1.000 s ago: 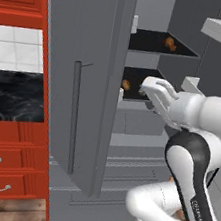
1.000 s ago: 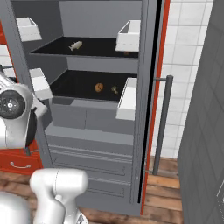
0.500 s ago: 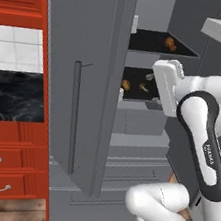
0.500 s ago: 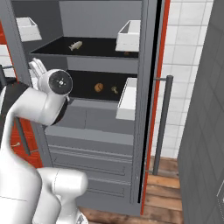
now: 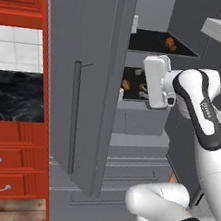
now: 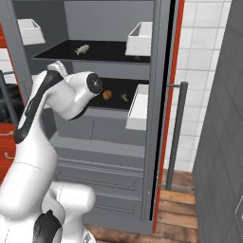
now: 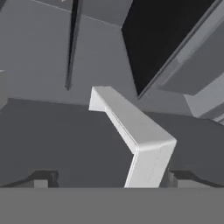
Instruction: Gather the potato and mushroom from the fridge and place them on a tray on the dining counter. Then gather the fish and chicken drumstick from the fridge and place them on the other tray.
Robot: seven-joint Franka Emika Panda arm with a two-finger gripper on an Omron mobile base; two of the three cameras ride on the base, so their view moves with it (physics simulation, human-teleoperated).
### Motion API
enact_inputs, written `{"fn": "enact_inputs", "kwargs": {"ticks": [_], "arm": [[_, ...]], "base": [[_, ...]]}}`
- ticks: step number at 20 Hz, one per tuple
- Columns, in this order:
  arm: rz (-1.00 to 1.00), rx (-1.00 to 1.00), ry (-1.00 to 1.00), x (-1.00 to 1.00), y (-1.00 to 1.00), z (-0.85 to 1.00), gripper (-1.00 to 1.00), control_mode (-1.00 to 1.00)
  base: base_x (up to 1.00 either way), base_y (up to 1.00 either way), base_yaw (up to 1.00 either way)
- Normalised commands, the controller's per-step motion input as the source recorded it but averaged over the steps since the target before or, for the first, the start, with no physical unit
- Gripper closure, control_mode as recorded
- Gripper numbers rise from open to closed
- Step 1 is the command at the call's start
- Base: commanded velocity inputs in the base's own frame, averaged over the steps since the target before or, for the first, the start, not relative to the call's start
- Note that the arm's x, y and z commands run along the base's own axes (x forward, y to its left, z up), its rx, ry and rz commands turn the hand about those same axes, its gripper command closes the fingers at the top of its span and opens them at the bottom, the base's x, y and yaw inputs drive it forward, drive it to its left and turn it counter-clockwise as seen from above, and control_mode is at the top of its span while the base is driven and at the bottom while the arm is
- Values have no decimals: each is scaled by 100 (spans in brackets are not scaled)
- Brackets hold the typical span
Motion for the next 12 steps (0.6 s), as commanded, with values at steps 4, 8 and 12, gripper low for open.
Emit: {"fn": "enact_inputs", "kwargs": {"ticks": [4,8,12], "arm": [[23,2,0,18,58,-14,-100,-100],[23,0,0,6,64,-14,-100,-100],[20,0,0,-1,74,-10,-100,-100]], "base": [[0,0,0],[0,0,0],[0,0,0]]}}
